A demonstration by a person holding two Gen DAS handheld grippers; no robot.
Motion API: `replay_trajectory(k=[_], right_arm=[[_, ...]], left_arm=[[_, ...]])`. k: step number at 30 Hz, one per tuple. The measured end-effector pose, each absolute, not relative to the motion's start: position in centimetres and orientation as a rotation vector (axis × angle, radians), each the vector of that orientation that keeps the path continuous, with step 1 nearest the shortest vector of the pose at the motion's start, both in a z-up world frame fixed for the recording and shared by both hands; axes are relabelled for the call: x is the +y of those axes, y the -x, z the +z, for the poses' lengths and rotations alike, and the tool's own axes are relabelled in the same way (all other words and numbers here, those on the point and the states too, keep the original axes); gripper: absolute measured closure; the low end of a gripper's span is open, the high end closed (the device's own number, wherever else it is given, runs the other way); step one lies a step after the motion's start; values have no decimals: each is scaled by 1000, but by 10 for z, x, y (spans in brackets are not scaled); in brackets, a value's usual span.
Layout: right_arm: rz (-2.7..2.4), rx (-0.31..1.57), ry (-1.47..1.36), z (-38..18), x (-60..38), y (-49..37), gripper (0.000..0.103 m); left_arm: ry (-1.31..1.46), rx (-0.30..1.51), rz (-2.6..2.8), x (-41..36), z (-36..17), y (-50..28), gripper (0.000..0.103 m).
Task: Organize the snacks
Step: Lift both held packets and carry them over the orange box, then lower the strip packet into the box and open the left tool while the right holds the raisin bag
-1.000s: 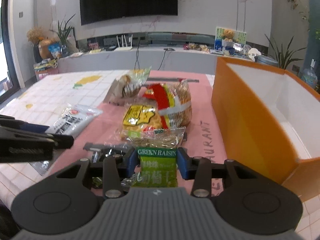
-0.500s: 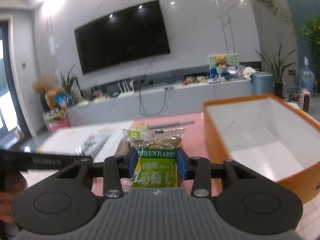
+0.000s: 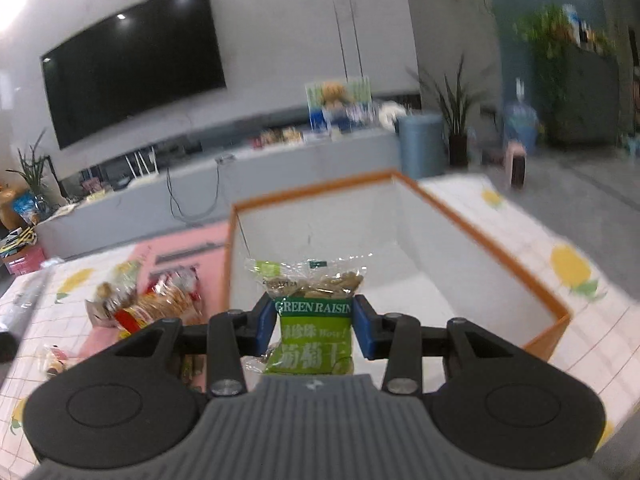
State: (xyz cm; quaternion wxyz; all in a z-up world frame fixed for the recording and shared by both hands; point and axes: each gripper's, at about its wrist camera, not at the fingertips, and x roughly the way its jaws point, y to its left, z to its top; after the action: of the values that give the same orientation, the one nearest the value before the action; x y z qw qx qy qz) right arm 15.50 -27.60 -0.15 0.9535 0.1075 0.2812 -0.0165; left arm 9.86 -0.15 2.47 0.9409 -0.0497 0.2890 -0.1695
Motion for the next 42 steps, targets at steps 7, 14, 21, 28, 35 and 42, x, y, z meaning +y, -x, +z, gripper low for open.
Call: replay_trajectory(k=[7, 14, 21, 28, 35, 42], right_arm=[[19, 647, -184, -20, -262, -171, 64], [196, 678, -173, -23, -245, -161, 64], [376, 706, -194, -25, -241, -145, 65], [421, 781, -156, -25, -247, -132, 65], [227, 811, -82, -27, -264, -135, 66], [168, 792, -123, -17, -283, -139, 65]], left_arm=[[104, 601, -364, -3, 20, -105, 49], [113, 610, -350, 6, 18, -103, 49], [112, 598, -357, 5, 23, -98, 49], [108, 598, -356, 7, 23, -98, 49], [99, 601, -380, 1, 22, -97, 49], [124, 643, -446, -30, 35, -90, 49]])
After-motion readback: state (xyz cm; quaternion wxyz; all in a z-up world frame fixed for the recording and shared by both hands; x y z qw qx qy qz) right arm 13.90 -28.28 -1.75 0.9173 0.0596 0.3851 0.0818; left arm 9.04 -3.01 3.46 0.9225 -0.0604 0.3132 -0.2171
